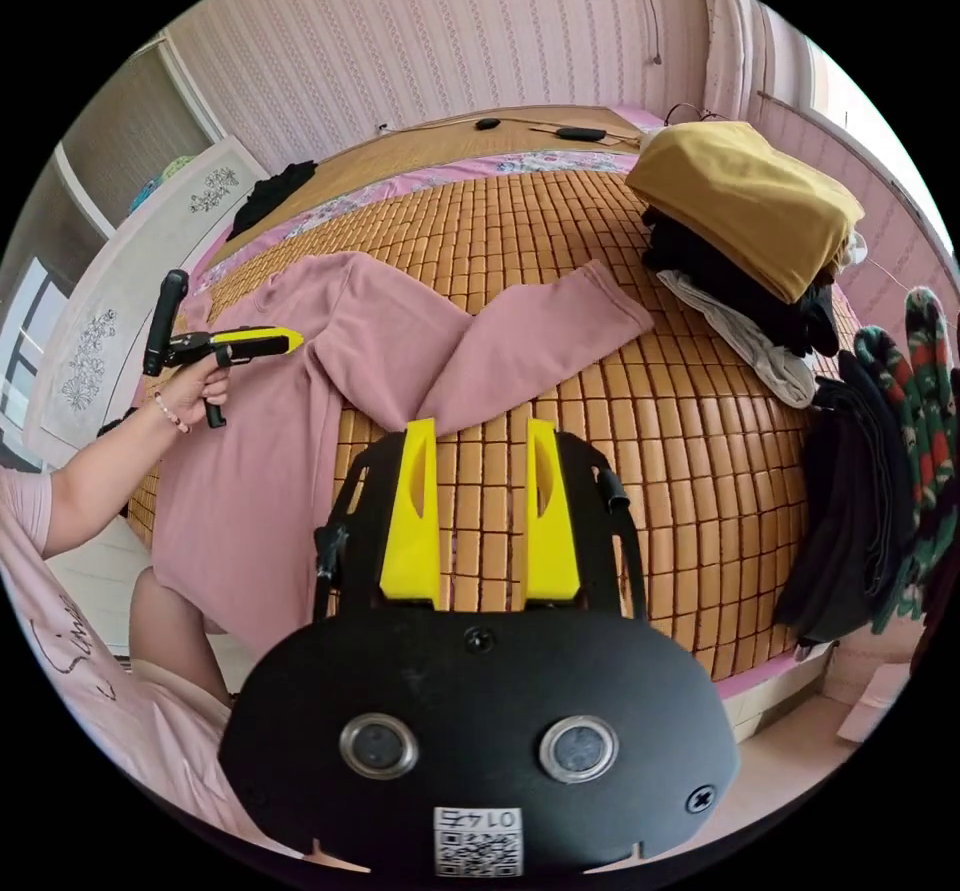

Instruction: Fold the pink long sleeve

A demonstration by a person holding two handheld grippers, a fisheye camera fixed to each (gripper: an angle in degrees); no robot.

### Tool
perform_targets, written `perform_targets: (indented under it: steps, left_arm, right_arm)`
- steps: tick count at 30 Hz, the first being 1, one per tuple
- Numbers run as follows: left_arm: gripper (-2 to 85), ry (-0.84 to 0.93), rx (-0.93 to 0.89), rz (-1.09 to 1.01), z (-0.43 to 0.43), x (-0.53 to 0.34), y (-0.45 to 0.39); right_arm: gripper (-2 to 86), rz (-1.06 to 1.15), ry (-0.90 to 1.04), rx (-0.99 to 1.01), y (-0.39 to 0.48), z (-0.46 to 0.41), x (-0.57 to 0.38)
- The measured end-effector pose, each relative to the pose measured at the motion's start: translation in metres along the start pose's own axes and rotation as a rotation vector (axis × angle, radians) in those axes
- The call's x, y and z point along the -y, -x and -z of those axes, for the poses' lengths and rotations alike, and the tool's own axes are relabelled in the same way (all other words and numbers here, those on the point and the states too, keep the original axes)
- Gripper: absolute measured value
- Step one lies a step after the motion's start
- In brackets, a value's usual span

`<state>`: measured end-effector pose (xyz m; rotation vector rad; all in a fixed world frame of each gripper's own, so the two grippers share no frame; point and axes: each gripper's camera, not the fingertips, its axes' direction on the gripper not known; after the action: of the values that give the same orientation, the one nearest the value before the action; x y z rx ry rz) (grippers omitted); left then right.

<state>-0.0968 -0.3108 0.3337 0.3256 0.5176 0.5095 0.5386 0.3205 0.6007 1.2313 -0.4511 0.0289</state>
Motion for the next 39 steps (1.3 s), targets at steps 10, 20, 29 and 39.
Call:
perform_targets:
  steps: [10,20,29,39]
  left_arm:
    - [0.5,0.036,-0.013,-0.119,-0.03,0.046,-0.06]
    - [1.2,0.141,0.005,-0.177,-0.089,0.07,-0.096]
    - [1.5,0.128,0.032,-0.251,-0.093,0.09,-0.13]
    - [0.8,0.147,0.075,-0.194,-0.116,0.117,-0.141]
  right_arm:
    - [12.7,-0.262,0.019,-0.134,-0.107,-0.054,0.074]
    - [3.4,-0.296,-0.036,-0.197,-0.11,0.044,-0.005]
    - [7.6,-0.325,0.05,-0.135,-0.125,0.051,-0.07]
    - [-0.5,-0.17,0.012,-0.334,-0.119,-0.04,-0.024]
